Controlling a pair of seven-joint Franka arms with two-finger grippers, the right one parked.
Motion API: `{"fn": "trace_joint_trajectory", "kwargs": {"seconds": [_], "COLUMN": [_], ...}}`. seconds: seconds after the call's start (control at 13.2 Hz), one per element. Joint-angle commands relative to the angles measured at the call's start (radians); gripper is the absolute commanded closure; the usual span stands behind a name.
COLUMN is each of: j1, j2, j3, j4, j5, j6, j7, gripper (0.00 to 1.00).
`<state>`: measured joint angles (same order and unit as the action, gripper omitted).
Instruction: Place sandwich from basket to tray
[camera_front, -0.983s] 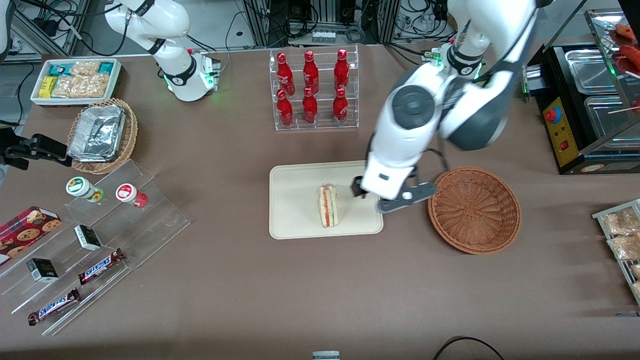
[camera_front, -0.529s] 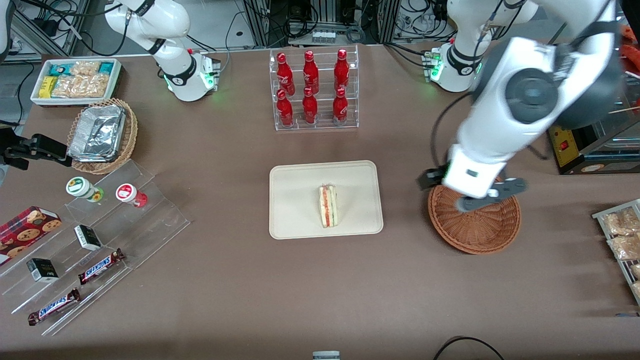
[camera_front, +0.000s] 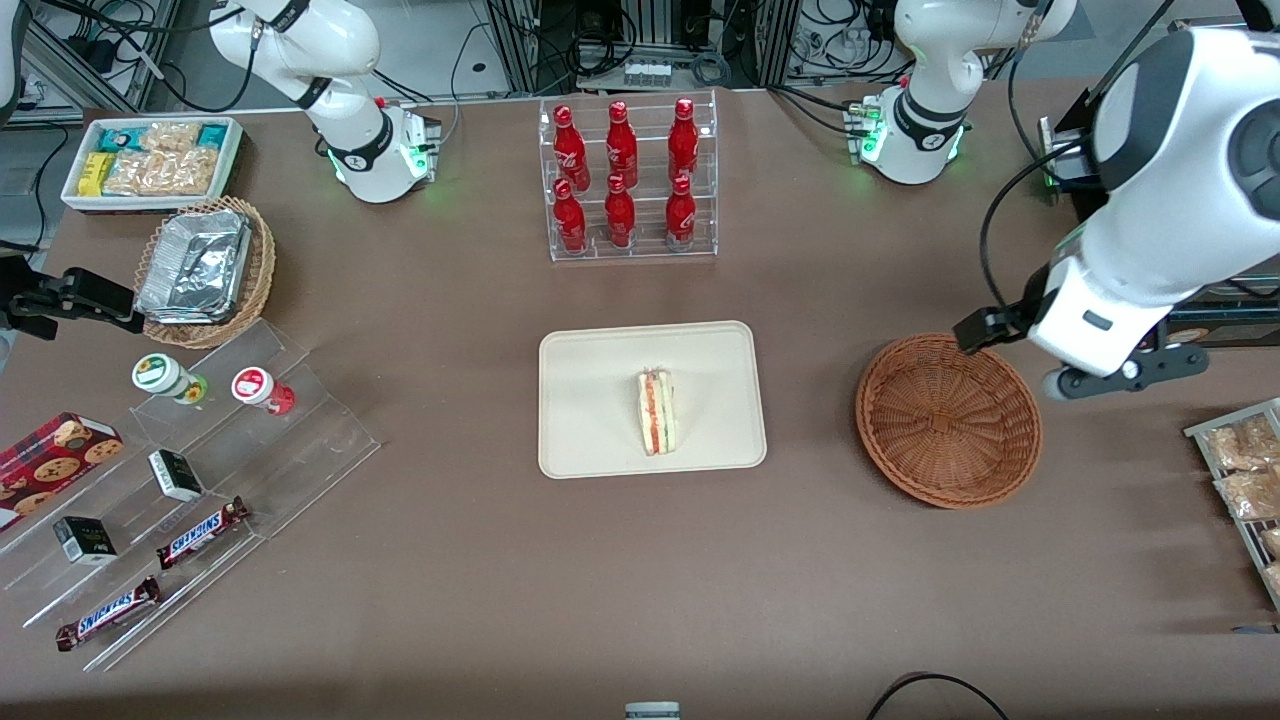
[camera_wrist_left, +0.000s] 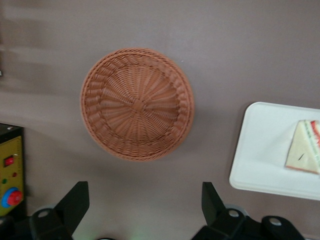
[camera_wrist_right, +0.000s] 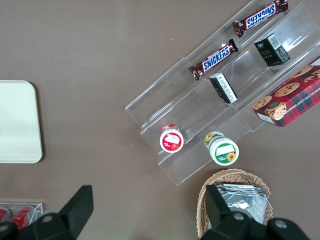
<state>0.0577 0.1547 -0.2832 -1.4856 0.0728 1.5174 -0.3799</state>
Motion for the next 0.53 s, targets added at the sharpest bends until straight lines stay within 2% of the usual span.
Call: {"fn": "trace_joint_trajectory", "kwargs": {"seconds": [0.0, 0.3, 0.45], "j1": [0.074, 0.070, -0.005], "j2": [-0.087, -0.116, -0.122], "j3": [-0.007, 0.005, 0.085], "j4": [-0.074, -0.074, -0.073], "j5": [-0.037, -0.062, -0.062], "j6": [-0.005, -0.035, -0.037], "j7": [0.110, 0.141, 0.141], "gripper": [0.01, 0.00, 0.00]}}
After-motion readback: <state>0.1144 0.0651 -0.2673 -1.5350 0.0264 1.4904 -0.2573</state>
